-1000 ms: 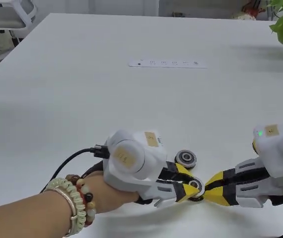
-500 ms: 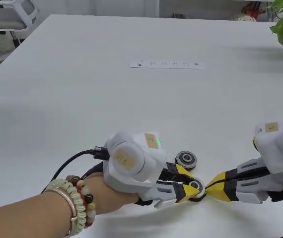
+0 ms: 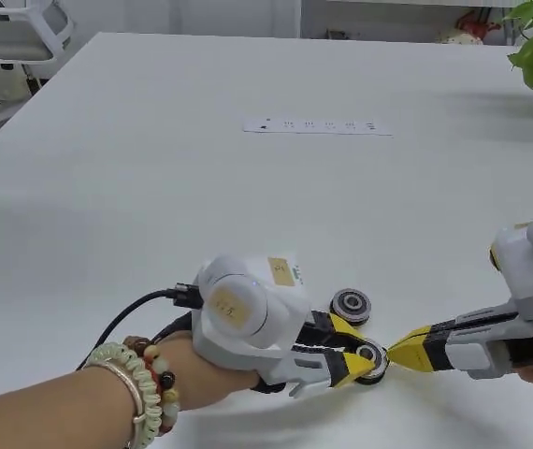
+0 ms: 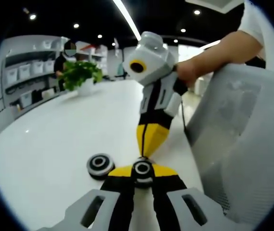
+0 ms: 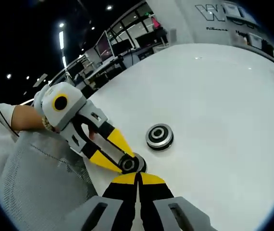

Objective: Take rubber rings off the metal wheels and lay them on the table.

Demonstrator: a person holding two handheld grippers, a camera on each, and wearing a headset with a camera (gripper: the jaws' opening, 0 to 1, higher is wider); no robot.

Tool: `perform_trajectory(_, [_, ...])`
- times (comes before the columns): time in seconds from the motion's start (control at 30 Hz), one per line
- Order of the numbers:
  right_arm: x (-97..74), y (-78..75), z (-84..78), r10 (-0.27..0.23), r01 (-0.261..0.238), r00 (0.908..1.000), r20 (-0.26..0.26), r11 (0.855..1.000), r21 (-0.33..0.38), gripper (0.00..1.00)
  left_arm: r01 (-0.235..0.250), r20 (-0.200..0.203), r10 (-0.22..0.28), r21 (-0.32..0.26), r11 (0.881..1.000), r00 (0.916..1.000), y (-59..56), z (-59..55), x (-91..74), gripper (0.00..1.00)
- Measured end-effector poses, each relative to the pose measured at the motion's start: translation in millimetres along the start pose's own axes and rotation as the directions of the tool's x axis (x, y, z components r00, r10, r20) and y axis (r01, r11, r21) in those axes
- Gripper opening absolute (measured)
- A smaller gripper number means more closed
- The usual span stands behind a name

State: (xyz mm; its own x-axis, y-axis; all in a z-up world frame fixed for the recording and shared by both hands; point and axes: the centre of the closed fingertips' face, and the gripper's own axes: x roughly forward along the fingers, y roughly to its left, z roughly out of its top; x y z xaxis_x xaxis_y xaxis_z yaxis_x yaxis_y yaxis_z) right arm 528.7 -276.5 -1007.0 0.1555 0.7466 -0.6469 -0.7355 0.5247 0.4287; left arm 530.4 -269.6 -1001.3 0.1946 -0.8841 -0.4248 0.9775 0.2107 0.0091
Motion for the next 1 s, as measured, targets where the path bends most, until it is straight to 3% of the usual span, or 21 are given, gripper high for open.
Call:
perform_trajectory(0.4, [-0.1,6.8,-0.2,0.006,-0.006,0.9998,-0.016,1.000,-0.007,0.00,0.008,-0.006,-0.008,0.008,1.000,1.0000,-1.6,-0.1,-0.4,0.14])
perform_trajectory(1.0, [0.1,11.9,3.9,0.034,-0.034,0.9994,0.003,0.999,0.035,0.00,0.005,-0.012,-0.005,0.020,1.000,0.9999,-1.6,-0.4,-0.7,0.14])
